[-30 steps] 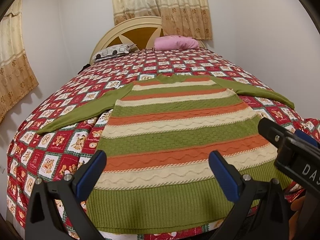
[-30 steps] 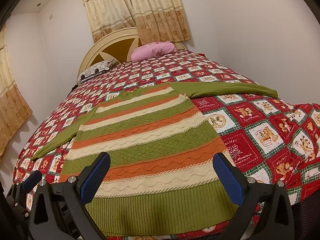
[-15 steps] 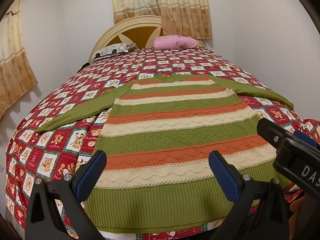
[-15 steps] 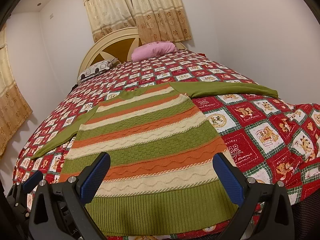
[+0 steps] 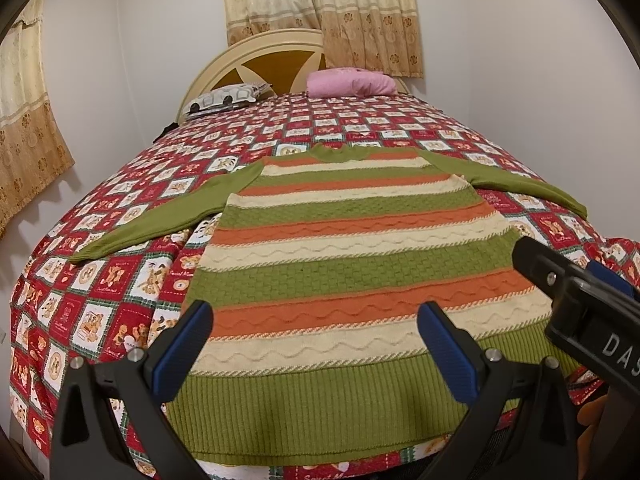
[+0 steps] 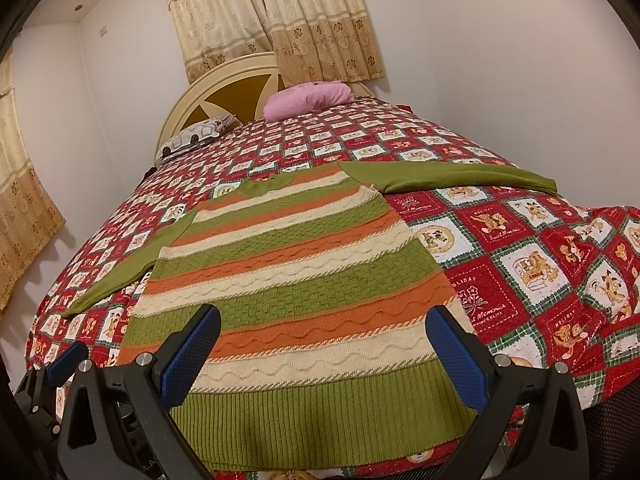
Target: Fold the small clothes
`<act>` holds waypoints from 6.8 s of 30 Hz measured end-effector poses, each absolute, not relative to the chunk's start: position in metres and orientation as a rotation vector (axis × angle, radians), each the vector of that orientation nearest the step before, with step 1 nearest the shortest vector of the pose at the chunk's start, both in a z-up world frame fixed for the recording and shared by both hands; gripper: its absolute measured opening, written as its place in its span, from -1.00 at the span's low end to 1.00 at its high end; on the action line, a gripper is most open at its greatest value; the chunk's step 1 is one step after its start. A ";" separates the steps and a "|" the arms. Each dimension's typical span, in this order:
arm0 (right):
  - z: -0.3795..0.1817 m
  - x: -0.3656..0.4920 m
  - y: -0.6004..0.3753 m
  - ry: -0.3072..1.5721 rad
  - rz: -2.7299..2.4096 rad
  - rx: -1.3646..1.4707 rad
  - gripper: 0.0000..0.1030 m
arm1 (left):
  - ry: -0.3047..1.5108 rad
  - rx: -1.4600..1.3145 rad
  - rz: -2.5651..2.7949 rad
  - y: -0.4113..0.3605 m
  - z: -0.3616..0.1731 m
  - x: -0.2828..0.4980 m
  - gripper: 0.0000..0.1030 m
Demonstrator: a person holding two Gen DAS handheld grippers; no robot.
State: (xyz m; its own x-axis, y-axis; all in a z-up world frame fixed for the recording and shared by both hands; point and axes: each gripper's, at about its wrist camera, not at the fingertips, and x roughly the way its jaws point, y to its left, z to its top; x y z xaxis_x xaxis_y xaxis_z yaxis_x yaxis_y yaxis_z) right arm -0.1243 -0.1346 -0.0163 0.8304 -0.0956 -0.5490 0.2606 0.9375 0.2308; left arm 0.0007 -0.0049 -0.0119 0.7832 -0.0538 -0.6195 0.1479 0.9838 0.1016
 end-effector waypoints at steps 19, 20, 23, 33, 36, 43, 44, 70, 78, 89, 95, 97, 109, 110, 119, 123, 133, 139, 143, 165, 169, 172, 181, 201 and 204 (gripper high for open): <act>-0.017 -0.123 -0.133 0.566 -0.191 0.302 0.98 | 0.672 0.142 -0.112 -0.005 -0.014 0.001 1.00; -0.017 -0.123 -0.132 0.566 -0.191 0.302 0.98 | 0.671 0.141 -0.112 -0.005 -0.014 0.000 1.00; -0.017 -0.123 -0.133 0.566 -0.192 0.303 0.98 | 0.674 0.142 -0.113 -0.006 -0.015 0.000 1.00; -0.019 -0.123 -0.131 0.571 -0.190 0.304 0.98 | 0.691 0.133 -0.117 -0.005 -0.015 0.003 1.00; -0.019 -0.123 -0.131 0.571 -0.191 0.304 0.98 | 0.696 0.131 -0.119 -0.004 -0.015 0.004 1.00; -0.020 -0.123 -0.133 0.569 -0.192 0.304 0.98 | 0.702 0.127 -0.119 -0.004 -0.015 0.005 1.00; -0.021 -0.123 -0.133 0.568 -0.191 0.306 0.98 | 0.704 0.125 -0.120 -0.004 -0.016 0.006 1.00; -0.031 -0.045 -0.435 0.531 -0.537 0.660 0.47 | 0.756 -0.030 0.024 0.079 -0.054 0.198 1.00; -0.088 -0.024 -0.559 0.565 -0.611 1.127 0.05 | 0.888 -0.147 0.001 0.095 -0.087 0.216 1.00; -0.103 0.025 -0.585 0.609 -0.652 1.141 -0.50 | 0.904 -0.144 0.005 0.094 -0.091 0.219 1.00; -0.068 0.018 -0.582 0.579 -0.600 1.091 -0.84 | 0.903 -0.144 0.005 0.094 -0.092 0.218 1.00; -0.040 0.020 -0.574 0.541 -0.557 1.033 -0.84 | 0.903 -0.144 0.005 0.094 -0.092 0.218 1.00; 0.047 0.108 -0.413 0.567 -0.077 0.855 -0.84 | 0.890 -0.170 -0.010 0.099 -0.093 0.215 1.00; 0.047 0.122 -0.386 0.586 -0.029 0.829 -0.84 | 0.889 -0.174 -0.013 0.099 -0.093 0.215 1.00; 0.006 0.217 -0.184 0.773 0.237 0.627 -0.84 | 0.848 -0.264 -0.048 0.112 -0.091 0.209 1.00; -0.027 0.241 -0.121 0.864 0.310 0.590 -0.84 | 0.826 -0.320 -0.060 0.119 -0.091 0.206 1.00; -0.080 0.264 -0.044 0.981 0.375 0.425 -0.72 | 0.818 -0.341 -0.068 0.122 -0.091 0.205 1.00; -0.059 0.257 -0.054 0.926 0.635 0.557 -0.19 | 0.818 -0.343 -0.070 0.124 -0.092 0.204 1.00; -0.050 0.254 -0.060 0.859 0.446 0.407 -0.31 | 0.822 -0.331 -0.061 0.124 -0.092 0.204 1.00; -0.049 0.216 -0.178 0.830 0.085 0.135 -0.49 | 0.821 -0.328 -0.049 0.120 -0.093 0.202 1.00; -0.078 0.207 -0.236 0.923 -0.043 0.124 -0.73 | 0.821 -0.327 -0.049 0.119 -0.093 0.202 1.00; -0.081 0.192 -0.267 0.872 -0.053 0.160 -1.00 | 0.825 -0.319 -0.044 0.119 -0.094 0.202 1.00; -0.084 0.185 -0.274 0.824 -0.092 0.233 -1.00 | 0.827 -0.313 -0.040 0.119 -0.095 0.201 1.00; -0.083 0.183 -0.210 0.792 0.013 0.121 -0.94 | 0.828 -0.291 0.112 0.167 -0.075 0.182 1.00; -0.084 0.182 -0.209 0.792 0.012 0.119 -0.94 | 0.721 -0.351 0.278 0.227 -0.056 0.171 1.00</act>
